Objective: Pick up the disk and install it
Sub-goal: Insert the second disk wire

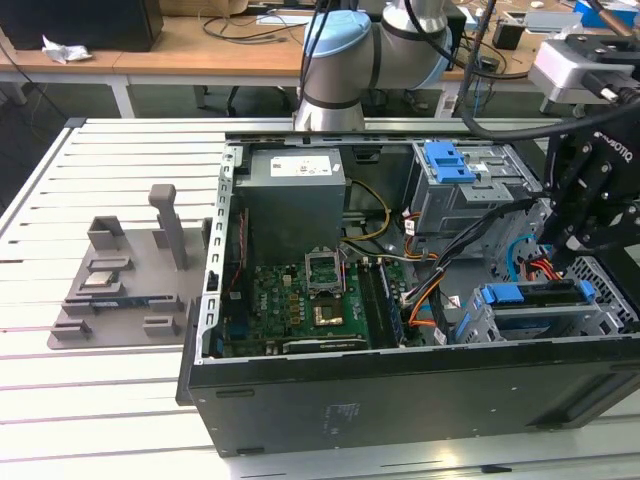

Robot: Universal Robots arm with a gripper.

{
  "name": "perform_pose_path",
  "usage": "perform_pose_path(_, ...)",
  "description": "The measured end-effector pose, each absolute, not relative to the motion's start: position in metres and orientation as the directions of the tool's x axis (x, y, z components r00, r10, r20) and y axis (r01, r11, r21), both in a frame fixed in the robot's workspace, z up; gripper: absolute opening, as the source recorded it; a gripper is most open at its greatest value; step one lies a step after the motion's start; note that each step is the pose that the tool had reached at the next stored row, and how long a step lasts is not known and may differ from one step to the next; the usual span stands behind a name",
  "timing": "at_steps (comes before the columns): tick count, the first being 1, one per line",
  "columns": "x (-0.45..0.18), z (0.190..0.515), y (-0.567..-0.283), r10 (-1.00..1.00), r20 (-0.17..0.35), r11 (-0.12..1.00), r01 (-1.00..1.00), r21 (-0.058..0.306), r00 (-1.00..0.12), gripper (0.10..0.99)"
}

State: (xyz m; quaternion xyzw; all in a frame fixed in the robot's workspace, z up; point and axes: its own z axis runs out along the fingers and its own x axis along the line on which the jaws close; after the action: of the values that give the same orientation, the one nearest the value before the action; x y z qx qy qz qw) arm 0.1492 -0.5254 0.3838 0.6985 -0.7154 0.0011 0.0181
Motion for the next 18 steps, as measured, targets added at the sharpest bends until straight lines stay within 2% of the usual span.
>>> perform_pose_path(18, 0.157, 0.381, -0.526, -0.999, 0.03, 0.024, -0.999, 0.029, -0.023, 0.302)
